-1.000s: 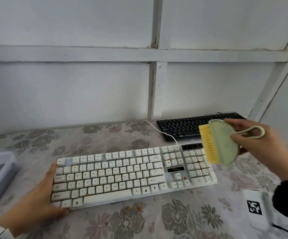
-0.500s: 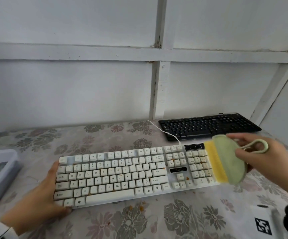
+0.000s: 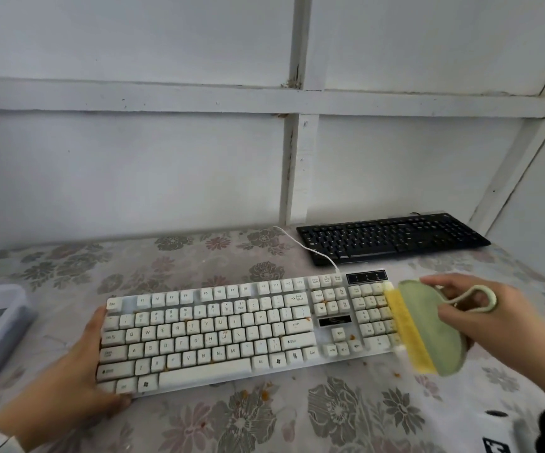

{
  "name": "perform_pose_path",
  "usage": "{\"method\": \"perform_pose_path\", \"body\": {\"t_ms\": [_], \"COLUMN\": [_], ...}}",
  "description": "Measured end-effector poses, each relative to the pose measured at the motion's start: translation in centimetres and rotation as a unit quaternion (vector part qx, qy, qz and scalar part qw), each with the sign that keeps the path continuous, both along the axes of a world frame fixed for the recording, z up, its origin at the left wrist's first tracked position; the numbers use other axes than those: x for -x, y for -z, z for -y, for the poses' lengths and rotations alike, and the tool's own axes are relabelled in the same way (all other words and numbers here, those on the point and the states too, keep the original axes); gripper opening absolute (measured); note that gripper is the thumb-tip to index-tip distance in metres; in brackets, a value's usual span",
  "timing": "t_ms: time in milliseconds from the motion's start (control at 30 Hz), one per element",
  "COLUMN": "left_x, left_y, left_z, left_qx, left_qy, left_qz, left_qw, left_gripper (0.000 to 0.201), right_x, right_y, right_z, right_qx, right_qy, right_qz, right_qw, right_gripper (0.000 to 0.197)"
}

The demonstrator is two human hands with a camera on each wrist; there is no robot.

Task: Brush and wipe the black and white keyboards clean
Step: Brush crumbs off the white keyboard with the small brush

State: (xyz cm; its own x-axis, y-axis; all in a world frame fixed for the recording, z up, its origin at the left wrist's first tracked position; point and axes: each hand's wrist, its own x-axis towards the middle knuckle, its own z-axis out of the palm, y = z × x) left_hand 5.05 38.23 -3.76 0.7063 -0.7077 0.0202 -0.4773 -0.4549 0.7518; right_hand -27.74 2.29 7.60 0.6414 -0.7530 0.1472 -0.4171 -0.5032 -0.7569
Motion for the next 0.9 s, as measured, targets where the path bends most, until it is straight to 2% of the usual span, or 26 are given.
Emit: {"method": "perform_pose_path", "body": {"t_ms": [167,467,567,733,900], "left_x": [-0.7,0.1,0.2,0.1,0.6], "left_y": [0.7,0.0,-0.1,-0.1,-0.7], "left_z": [-0.1,0.0,-0.1,-0.1,0.3], "left_qx": [-0.014,-0.004,-0.005,-0.009,0.002], "left_qy": [-0.009,-0.009,-0.005,0.000,0.003], "left_qz": [-0.012,0.002,0.005,0.003,0.002], "left_qw": [1.000,1.000,1.000,1.000,1.000], "left_gripper": [0.137,0.128,0.128,0.131,0.125], "right_x": [-1.7,0.5,0.5,-2.2,-3.5], "right_y": [-1.9,1.6,0.5,-1.9,-0.6], "right_z": [0.5,-1.0,-0.9,-0.8,-0.9], "right_qx": [0.031,-0.013,0.000,0.033,0.043], "right_qy": [0.006,0.018,0.025,0.003,-0.003], "right_qz": [0.073,0.027,0.027,0.101,0.078], "right_qw": [0.997,0.999,0.999,0.994,0.996], "right_gripper": [0.054,0.054,0.059,0.049,0.048]}}
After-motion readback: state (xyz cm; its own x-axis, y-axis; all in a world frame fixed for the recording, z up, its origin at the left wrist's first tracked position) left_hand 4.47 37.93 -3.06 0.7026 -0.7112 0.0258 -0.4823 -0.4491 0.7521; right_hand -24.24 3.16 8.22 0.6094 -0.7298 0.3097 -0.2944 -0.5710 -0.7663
